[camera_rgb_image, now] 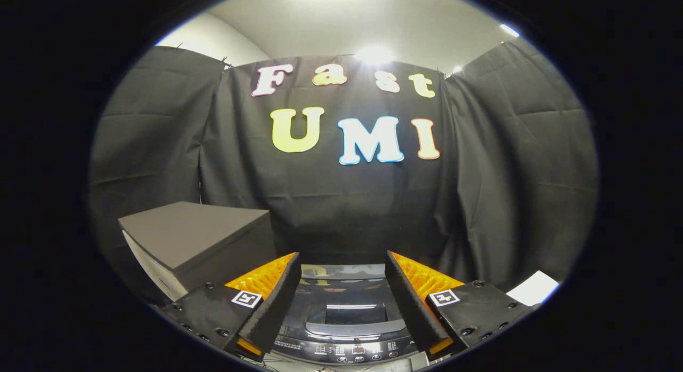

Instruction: Put the clothes into the washing machine and then close the washing machine lid.

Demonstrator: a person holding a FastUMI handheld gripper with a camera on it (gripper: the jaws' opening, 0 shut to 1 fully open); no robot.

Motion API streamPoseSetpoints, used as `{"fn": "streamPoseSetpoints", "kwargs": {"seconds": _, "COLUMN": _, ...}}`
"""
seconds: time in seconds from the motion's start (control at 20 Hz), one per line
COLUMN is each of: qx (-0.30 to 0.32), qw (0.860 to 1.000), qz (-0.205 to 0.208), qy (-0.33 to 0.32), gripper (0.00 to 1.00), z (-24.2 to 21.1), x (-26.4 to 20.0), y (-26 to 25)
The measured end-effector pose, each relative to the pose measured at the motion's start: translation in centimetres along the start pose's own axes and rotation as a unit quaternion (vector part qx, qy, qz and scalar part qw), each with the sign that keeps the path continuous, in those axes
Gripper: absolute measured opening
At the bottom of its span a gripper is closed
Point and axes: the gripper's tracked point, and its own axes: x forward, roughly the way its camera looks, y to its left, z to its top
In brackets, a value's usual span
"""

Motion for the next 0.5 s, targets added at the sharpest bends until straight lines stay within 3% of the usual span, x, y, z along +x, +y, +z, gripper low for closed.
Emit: {"fn": "streamPoseSetpoints", "kwargs": {"seconds": 0.5, "qx": -0.005, "qw": 0.999, "qz": -0.002, "qy": -0.033, "gripper": 0.98, "z": 2.1, "x": -5.8, "y": 1.2}}
